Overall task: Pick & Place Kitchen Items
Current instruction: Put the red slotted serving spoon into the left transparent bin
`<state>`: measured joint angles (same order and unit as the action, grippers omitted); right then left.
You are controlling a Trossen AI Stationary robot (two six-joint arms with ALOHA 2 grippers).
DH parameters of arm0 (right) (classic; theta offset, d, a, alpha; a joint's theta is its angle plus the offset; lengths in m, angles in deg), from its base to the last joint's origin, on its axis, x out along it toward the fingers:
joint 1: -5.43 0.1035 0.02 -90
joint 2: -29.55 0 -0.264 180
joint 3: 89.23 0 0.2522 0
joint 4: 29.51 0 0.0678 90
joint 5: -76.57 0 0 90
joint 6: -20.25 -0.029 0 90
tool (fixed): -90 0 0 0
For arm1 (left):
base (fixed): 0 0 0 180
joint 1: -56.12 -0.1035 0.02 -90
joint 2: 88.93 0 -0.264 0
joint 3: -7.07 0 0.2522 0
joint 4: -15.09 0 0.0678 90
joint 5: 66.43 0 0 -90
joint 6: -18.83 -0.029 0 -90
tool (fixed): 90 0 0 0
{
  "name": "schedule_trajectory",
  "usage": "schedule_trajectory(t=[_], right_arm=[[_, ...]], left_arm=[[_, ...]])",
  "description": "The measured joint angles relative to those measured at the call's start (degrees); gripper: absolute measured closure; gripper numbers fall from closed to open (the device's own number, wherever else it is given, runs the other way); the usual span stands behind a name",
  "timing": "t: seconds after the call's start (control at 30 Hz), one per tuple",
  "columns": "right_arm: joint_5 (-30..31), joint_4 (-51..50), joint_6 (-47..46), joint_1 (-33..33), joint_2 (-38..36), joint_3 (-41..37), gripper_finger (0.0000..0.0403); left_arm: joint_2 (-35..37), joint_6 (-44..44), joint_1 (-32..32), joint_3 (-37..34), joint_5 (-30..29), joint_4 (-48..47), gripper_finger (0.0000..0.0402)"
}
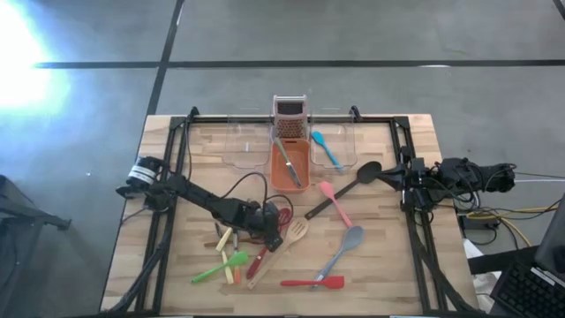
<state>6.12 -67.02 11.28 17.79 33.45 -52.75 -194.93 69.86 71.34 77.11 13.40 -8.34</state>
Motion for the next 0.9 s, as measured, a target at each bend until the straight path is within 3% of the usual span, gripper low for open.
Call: schedule_trajectory(t=[0.43, 0.9], right_arm=[[0.0, 0.0, 0.0, 0.0, 0.0, 0.0, 0.0394], [0.0, 0.0, 0.0, 0.0, 0.0, 0.0, 0.0394]], left_arm=[[-1.18, -3.3, -0.02, -0.21, -1.48, -0.07, 0.0345], [-0.33, -4.99, -0.17, 0.06, 0.77, 4.67, 0.0356]])
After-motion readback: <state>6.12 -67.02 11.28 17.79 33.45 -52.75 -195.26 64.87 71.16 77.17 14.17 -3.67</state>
